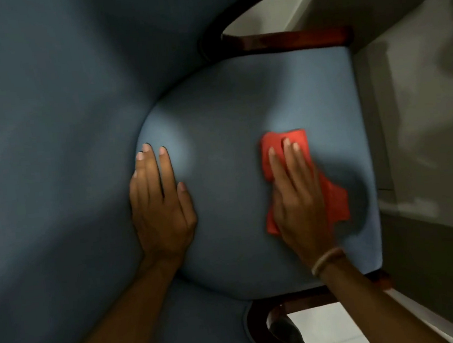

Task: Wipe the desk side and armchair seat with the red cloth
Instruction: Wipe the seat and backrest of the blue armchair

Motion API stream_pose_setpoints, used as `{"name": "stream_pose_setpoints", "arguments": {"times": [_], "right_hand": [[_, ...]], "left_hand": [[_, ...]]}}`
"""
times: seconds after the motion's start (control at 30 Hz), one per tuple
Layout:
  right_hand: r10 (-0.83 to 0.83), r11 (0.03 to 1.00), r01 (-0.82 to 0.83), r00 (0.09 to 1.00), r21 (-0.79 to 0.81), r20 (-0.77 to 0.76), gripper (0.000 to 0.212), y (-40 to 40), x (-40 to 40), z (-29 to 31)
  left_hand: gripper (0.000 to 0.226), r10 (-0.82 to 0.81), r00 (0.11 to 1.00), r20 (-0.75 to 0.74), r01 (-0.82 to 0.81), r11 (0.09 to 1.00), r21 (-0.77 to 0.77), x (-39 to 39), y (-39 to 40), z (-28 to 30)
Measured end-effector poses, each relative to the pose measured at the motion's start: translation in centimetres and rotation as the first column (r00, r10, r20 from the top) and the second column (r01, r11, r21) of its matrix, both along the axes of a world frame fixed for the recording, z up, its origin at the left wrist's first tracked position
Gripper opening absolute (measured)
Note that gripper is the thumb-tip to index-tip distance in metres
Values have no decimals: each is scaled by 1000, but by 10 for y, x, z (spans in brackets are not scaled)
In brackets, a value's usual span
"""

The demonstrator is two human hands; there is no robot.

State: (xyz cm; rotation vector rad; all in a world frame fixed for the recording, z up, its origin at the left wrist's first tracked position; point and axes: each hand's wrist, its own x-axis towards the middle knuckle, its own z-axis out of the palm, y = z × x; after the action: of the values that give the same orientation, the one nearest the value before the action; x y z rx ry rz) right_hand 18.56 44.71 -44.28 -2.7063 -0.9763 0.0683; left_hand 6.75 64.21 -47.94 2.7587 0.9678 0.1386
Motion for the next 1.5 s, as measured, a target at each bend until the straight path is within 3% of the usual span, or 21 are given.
{"name": "stream_pose_setpoints", "arguments": {"times": [0.07, 0.17, 0.2, 0.27, 0.33, 0.37, 0.43, 0.5, 0.6, 0.77, 0.9, 0.97, 1.03, 1.17, 1.23, 1.33, 1.37, 1.4, 1.5], "right_hand": [[97, 993, -93, 994, 77, -51, 54, 37, 7, 1], [358, 925, -335, 927, 182, -110, 51, 85, 2, 11], [330, 932, -302, 936, 199, -126, 50, 91, 6, 17], [84, 965, -56, 991, 255, -103, 56, 87, 30, 26], [-153, 957, 174, 983, 233, -105, 58, 70, 67, 29], [-199, 966, 214, 973, 144, -114, 59, 61, 86, 27], [-184, 977, 172, 978, -122, -96, 62, 49, 112, 15], [-113, 960, 97, 992, -261, -48, 65, 42, 120, -2], [-95, 969, 102, 995, -226, 43, 66, 37, 123, -18], [-121, 977, 135, 988, -168, 91, 66, 39, 122, -24], [-147, 976, 160, 984, -147, 95, 66, 39, 121, -25], [-154, 976, 168, 983, -140, 105, 66, 41, 119, -26], [-157, 975, 170, 982, -140, 100, 66, 41, 119, -27], [-163, 979, 173, 982, -107, 98, 65, 38, 118, -27], [-155, 982, 165, 983, -95, 100, 65, 38, 118, -29], [-143, 986, 150, 985, -69, 97, 65, 34, 119, -29], [-144, 987, 151, 984, -64, 101, 65, 32, 121, -30], [-140, 987, 146, 985, -59, 102, 65, 32, 122, -30], [-129, 990, 135, 986, -45, 106, 64, 33, 122, -32]], "left_hand": [[57, 5, 1000, -10, -6, 1000, -20, 1, 1, 6], [53, 30, 997, 69, -17, 983, -183, 7, 2, 25], [53, 83, 989, 121, -52, 969, -242, 12, 4, 34], [52, 212, 956, 203, -150, 947, -285, 24, 8, 53], [50, 229, 945, 233, -186, 963, -194, 35, 1, 69], [51, 174, 959, 222, -145, 979, -142, 42, -9, 73], [62, 41, 992, 121, -24, 990, -139, 60, -34, 71], [73, -28, 999, -43, 20, 985, -169, 83, -56, 61], [74, -51, 993, -102, 38, 991, -125, 105, -51, 40], [65, -345, 934, -98, 342, 939, -48, 107, 27, 27], [61, -229, 969, -89, 224, 973, -58, 97, 31, 31], [62, -285, 958, -45, 281, 957, -71, 75, 7, 32], [61, -496, 868, -4, 494, 865, -84, 43, -21, 31], [84, -897, 442, -21, 891, 441, -107, -3, -72, 29], [71, -965, 262, 14, 961, 260, -94, -2, -77, 27], [53, -992, 109, 68, 993, 105, -56, 12, -48, 29], [51, -992, 109, 61, 994, 107, -37, 17, -33, 30], [50, -985, 165, 44, 986, 164, -30, 20, -17, 30], [59, -838, 544, -50, 835, 546, -69, 18, 22, 30]]}}
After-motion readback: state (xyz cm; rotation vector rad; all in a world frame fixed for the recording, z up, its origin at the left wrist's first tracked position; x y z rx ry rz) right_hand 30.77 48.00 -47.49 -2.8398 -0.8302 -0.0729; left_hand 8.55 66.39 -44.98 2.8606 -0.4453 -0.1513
